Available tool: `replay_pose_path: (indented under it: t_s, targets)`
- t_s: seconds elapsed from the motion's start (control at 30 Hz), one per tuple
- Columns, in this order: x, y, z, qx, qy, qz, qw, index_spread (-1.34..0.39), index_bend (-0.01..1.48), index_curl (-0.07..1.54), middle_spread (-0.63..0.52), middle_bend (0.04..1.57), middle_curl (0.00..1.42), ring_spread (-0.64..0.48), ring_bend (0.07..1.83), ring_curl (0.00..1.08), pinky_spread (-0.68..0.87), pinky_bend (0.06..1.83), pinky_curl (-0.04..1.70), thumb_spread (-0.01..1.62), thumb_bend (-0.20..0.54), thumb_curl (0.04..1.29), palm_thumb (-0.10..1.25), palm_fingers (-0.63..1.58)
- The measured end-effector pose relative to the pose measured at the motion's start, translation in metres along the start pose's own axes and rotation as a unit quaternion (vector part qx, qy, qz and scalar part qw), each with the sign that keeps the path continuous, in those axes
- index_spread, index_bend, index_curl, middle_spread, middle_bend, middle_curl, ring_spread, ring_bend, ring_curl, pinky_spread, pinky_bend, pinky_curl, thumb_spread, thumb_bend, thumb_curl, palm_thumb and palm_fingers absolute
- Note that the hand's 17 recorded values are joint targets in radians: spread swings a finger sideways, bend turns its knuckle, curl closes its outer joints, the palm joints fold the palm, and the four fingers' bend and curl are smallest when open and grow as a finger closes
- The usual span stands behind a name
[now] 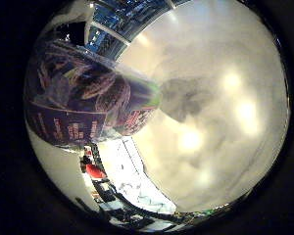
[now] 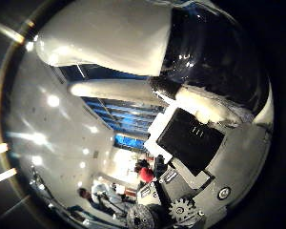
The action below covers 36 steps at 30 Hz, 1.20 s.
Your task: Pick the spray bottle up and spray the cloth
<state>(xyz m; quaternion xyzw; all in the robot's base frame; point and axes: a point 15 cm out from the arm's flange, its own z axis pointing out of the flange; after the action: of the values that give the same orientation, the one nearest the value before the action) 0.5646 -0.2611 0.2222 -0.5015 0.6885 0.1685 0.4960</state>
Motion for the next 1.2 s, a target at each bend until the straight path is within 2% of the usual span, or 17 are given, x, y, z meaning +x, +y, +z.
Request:
replay_pose_path:
  t_s: [0.17, 0.37, 0.53, 0.77, 0.93, 1.2]
  targets:
    - [-0.021, 0.016, -0.034, -0.051, 0.085, -0.036, 0.994, -0.20, 1.20, 0.81, -0.08, 1.42, 0.71, -0.20, 1.40, 0.76, -0.14, 1.13, 1.27, 0.94, -0.014, 0.65, 1.09, 1.10]
    - [-0.054, 0.051, -0.072, -0.132, 0.180, -0.066, 0.973, -0.19, 1.20, 0.80, -0.09, 1.43, 0.70, -0.21, 1.39, 0.77, -0.14, 1.09, 1.35, 0.93, -0.014, 0.67, 1.09, 1.10]
    - [-0.090, 0.073, -0.083, -0.167, 0.223, -0.092, 0.956, -0.19, 1.20, 0.80, -0.09, 1.43, 0.69, -0.21, 1.38, 0.78, -0.14, 1.06, 1.41, 0.93, -0.012, 0.69, 1.09, 1.11]
    - [-0.137, 0.097, -0.069, -0.197, 0.304, -0.167, 0.917, -0.19, 1.20, 0.79, -0.09, 1.43, 0.68, -0.21, 1.37, 0.79, -0.14, 1.03, 1.49, 0.92, -0.014, 0.72, 1.08, 1.11]
    - [-0.147, 0.107, -0.050, -0.204, 0.382, -0.217, 0.875, -0.19, 1.20, 0.79, -0.09, 1.43, 0.67, -0.21, 1.36, 0.80, -0.14, 1.01, 1.52, 0.91, -0.014, 0.73, 1.08, 1.12]
    - [-0.162, 0.135, -0.017, -0.215, 0.444, -0.271, 0.827, -0.20, 1.19, 0.79, -0.09, 1.43, 0.67, -0.21, 1.36, 0.80, -0.15, 1.00, 1.54, 0.90, -0.016, 0.75, 1.08, 1.12]
